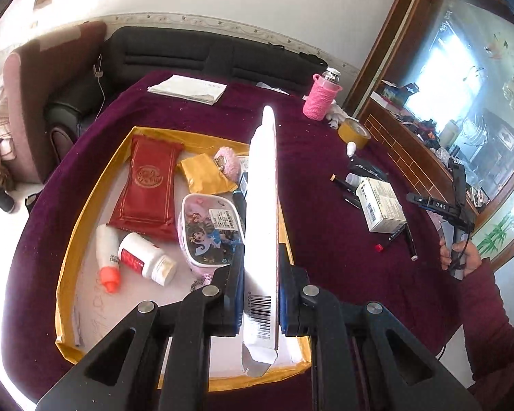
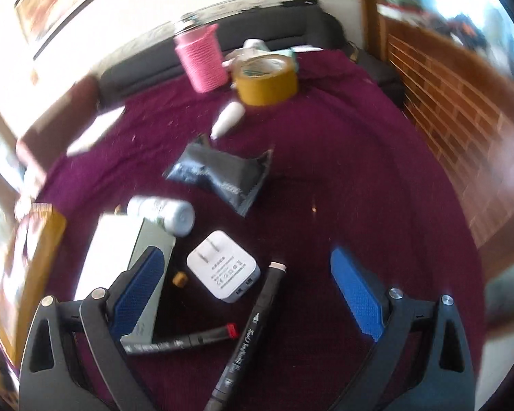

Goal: Organize objects
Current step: 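Carry the medicine box over the tray while the right gripper grasps the white charger plug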

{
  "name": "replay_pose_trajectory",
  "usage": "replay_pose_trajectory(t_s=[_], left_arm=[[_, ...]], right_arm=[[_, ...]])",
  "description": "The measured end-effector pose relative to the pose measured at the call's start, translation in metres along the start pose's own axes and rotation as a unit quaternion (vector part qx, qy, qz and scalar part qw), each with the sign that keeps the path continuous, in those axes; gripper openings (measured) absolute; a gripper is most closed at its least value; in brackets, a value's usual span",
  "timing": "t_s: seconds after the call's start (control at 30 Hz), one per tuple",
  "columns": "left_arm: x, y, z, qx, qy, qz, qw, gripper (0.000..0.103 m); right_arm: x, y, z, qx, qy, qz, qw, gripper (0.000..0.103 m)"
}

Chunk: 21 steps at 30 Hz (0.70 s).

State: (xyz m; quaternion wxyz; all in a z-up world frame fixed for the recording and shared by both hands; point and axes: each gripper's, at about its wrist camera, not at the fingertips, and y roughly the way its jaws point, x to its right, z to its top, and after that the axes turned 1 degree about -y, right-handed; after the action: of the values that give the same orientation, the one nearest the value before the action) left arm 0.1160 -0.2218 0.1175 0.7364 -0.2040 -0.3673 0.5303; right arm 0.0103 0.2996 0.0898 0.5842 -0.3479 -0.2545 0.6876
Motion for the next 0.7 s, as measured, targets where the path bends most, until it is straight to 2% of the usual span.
replay_pose_trajectory(t_s=[0.1,0.17,0.23,0.27,0.3,0.33,0.37,0.53,0.7], left_arm=[[-0.002,0.001,-0.006,0.001,-0.009,-0.003,1.0000,0.013],[-0.001,0.003,-0.010,-0.001,-0.013,-0.002,0.9999,0.013],[-0.002,0.002,-0.012,-0.002,-0.015,0.000,0.9999,0.013],[-0.002,0.001,-0.014,-0.002,-0.017,0.002,0.9998,0.013],[-0.002,0.001,-0.014,-0.001,-0.019,0.004,0.9998,0.013],[-0.003,0.001,-0.014,-0.002,-0.022,0.005,0.9998,0.013],[-0.003,0.001,-0.014,-0.002,-0.023,0.007,0.9997,0.013],[-0.001,0.006,-0.016,-0.004,-0.026,0.009,0.9996,0.013],[-0.009,0.011,-0.021,-0.012,-0.037,0.012,0.9992,0.013]], right_arm=[[-0.015,0.009,0.001,-0.013,-0.070,-0.004,0.997,0.091],[-0.024,0.025,0.002,-0.036,-0.108,-0.013,0.993,0.075],[-0.029,0.044,0.002,-0.063,-0.133,-0.026,0.989,0.068],[-0.030,0.050,0.002,-0.066,-0.138,-0.017,0.988,0.064],[-0.030,0.054,0.003,-0.067,-0.138,-0.018,0.988,0.057],[-0.030,0.060,0.004,-0.074,-0.140,-0.026,0.987,0.043],[-0.029,0.065,0.004,-0.081,-0.138,-0.025,0.987,0.038],[-0.018,0.060,-0.001,-0.075,-0.094,-0.010,0.993,0.037],[-0.015,0.020,-0.003,-0.039,-0.066,-0.013,0.997,0.037]])
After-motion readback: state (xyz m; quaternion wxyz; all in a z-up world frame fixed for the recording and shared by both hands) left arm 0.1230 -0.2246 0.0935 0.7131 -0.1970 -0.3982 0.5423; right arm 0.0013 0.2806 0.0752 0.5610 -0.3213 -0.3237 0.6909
